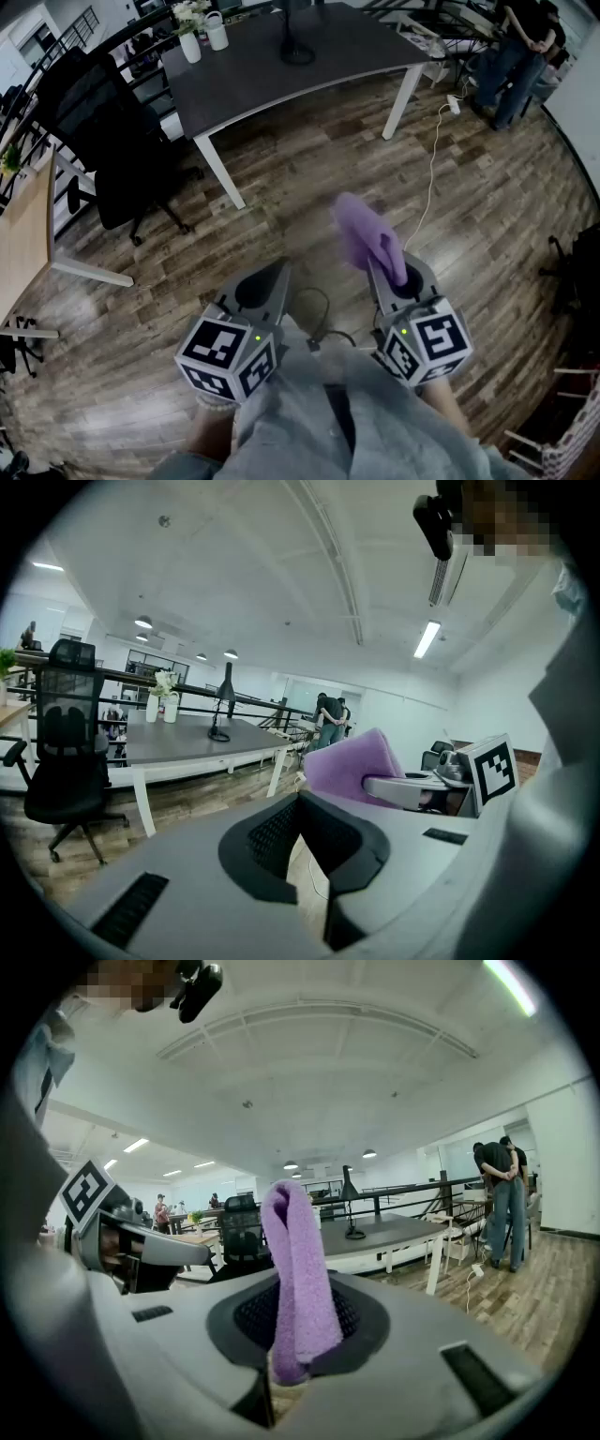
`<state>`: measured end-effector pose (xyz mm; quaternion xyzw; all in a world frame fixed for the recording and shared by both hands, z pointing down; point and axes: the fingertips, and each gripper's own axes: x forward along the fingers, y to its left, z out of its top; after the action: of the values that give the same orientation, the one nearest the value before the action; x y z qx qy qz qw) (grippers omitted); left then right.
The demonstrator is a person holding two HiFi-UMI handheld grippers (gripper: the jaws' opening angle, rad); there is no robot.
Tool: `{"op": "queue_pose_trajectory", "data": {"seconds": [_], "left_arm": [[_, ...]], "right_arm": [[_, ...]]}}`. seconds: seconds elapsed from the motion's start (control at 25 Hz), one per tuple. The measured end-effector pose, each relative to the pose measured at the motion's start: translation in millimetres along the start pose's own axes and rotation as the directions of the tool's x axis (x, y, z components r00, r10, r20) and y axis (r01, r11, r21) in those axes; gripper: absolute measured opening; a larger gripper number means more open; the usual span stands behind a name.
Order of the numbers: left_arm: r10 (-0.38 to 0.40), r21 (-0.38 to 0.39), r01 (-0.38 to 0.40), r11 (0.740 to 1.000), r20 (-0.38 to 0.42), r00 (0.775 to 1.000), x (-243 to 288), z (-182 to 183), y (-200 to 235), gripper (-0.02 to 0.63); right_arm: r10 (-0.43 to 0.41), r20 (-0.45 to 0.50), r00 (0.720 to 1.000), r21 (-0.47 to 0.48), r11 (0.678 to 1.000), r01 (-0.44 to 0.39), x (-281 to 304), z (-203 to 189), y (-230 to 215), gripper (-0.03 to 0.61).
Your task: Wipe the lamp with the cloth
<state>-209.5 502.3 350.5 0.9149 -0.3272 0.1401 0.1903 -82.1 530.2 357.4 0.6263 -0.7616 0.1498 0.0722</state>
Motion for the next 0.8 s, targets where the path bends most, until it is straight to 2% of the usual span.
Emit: {"op": "queue_pose_trajectory", "data": {"seconds": [0.56,0.8], "left_arm": [[0.010,-0.020,-0.010,1.000,-0.002,1.000,0,-8,-10,0.012],[0.032,-0.015,-0.032,0.999,0.001,0.999,1,1,4,0.012]], "right_arm": [[0.004,-0.039,0.999,-0.015,1.000,-0.005,-11,-16,-5,0.051],[0.006,-0.043,0.999,-0.020,1.000,-0.007,2,-9,-5,0.051]]}}
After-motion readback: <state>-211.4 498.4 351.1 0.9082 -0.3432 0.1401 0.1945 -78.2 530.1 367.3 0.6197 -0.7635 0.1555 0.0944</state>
